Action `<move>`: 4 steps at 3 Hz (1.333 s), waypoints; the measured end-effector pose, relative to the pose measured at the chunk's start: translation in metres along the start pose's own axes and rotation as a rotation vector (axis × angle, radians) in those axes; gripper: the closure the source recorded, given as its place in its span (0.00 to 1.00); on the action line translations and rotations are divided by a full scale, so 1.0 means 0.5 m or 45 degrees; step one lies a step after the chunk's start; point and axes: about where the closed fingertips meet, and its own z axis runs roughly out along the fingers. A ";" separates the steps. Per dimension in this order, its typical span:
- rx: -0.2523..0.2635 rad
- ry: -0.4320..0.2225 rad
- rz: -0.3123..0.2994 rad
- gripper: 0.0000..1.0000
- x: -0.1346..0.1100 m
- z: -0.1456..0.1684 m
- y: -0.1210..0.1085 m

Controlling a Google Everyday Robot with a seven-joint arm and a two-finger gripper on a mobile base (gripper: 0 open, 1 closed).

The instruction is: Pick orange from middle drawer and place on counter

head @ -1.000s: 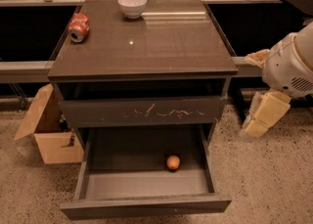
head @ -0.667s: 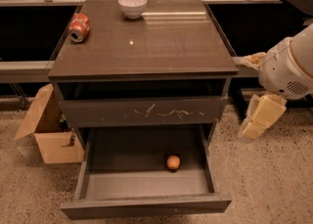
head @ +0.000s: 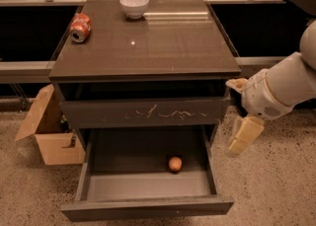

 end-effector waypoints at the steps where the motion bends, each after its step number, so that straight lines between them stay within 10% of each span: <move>1: -0.046 -0.060 -0.003 0.00 0.015 0.067 0.005; 4: -0.109 -0.166 0.004 0.00 0.041 0.170 0.011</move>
Offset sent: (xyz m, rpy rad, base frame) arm 0.0167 0.0271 -0.0978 0.1728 0.0631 0.0779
